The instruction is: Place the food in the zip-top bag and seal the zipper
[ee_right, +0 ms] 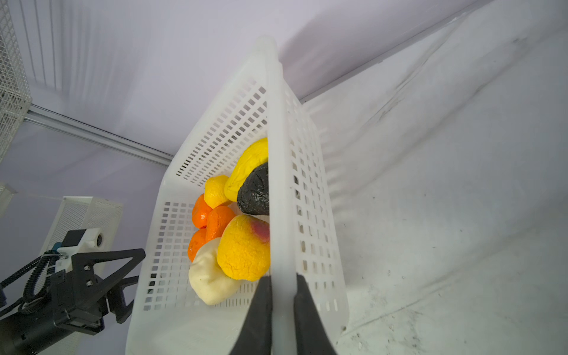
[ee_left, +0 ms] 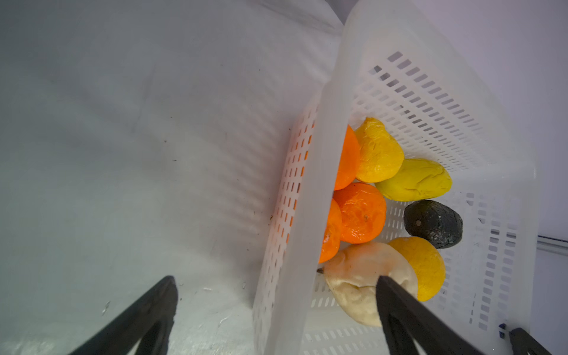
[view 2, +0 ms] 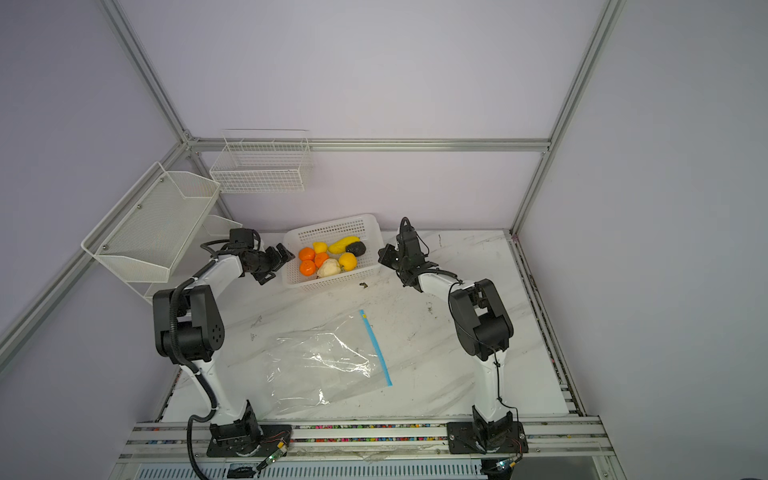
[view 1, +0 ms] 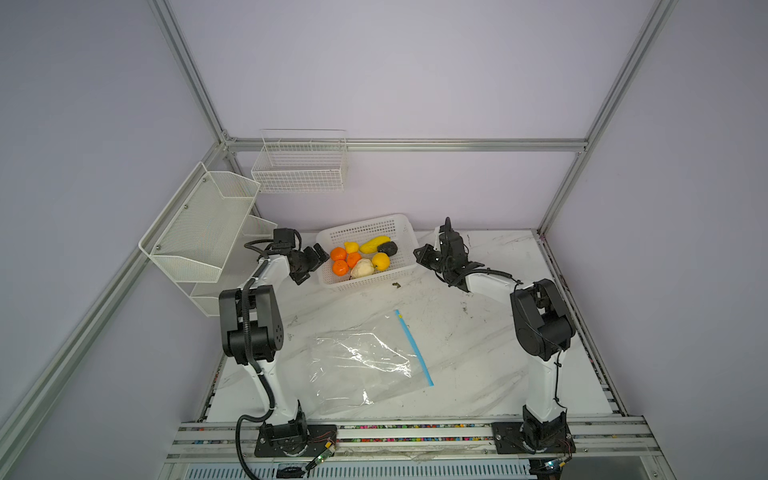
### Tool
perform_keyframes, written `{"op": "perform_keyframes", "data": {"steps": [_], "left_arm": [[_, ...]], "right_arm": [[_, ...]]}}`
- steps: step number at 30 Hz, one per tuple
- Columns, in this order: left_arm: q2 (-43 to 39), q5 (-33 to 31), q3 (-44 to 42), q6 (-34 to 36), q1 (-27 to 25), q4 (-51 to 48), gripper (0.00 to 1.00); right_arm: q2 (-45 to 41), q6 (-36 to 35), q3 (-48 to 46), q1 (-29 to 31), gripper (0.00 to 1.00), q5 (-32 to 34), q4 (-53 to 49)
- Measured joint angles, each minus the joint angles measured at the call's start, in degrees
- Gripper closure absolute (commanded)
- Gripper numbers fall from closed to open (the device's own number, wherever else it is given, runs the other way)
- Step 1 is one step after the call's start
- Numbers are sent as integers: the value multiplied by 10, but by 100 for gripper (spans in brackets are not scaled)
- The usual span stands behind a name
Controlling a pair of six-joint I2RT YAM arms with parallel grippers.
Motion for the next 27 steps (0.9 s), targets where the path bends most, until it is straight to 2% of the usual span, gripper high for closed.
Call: {"op": "perform_keyframes", "data": {"steps": [6,15,27], "left_arm": [[10,36,1,-7,-16,33,0],[29,72,10,-7,-36,57,0],[51,85,35,-6,-83,57,0]], "right_arm": [[-3,-6,-19,-3,83,2,-2],[-3,-18,-32,-4,73,3,-9],[-30,-24,-47,-26,44,7,-10]]}}
